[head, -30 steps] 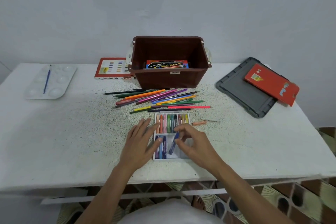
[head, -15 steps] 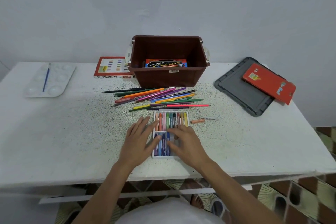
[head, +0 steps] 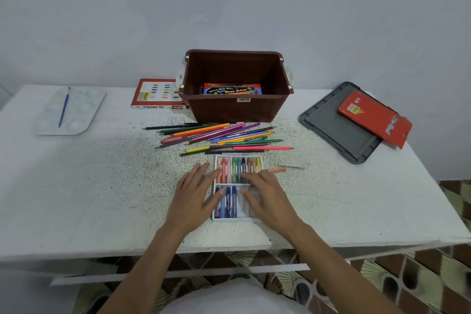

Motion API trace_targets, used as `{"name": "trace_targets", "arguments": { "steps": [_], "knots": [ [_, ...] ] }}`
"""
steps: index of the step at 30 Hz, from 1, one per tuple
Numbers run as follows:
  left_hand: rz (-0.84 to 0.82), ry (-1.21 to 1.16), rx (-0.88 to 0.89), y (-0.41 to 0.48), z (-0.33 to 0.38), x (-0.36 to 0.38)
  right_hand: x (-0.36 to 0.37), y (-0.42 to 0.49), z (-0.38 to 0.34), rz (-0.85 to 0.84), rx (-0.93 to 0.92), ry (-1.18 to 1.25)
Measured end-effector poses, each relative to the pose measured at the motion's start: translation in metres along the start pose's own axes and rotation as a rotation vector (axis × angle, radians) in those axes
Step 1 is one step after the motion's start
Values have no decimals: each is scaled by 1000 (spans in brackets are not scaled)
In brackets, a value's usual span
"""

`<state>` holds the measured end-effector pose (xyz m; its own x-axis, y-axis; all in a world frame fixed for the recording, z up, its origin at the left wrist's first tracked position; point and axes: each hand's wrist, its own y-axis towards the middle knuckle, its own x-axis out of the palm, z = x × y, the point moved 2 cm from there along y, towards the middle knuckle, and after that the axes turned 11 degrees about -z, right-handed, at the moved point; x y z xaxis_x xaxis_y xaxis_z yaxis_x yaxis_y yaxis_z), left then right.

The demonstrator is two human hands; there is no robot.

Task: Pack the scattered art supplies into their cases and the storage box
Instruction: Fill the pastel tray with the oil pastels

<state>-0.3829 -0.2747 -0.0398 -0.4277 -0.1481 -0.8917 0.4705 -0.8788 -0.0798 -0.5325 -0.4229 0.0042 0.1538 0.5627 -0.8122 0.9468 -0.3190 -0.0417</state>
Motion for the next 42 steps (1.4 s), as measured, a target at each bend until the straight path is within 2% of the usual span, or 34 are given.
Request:
{"name": "trace_targets", "arguments": {
  "steps": [7,10,14,18,21,23,26,29,33,42],
  "knots": [
    [-6,11,-14,-1,-1,0,-33,8,36,221,177,-357],
    [-5,13,-11,-1,-1,0,-39,9,43,212,195,-493],
    [-9,12,-9,0,0,0,-36,11,53,181,183,-501],
    [-1,16,-6,0,-1,0,-36,11,54,233,197,-490],
    [5,9,0,-1,-1,1,-38,9,48,260,193,-344],
    [5,5,0,-1,-2,1,-39,5,38,235,185,-71],
    [11,4,4,0,-2,1,-37,-3,17,145,144,247],
    [14,-3,9,1,-1,1,-26,-10,4,46,146,452],
    [11,14,5,0,-1,1,-9,-12,-4,-10,147,520],
    [22,18,13,0,-1,1,-1,-11,-11,-33,91,321]
  ]
}}
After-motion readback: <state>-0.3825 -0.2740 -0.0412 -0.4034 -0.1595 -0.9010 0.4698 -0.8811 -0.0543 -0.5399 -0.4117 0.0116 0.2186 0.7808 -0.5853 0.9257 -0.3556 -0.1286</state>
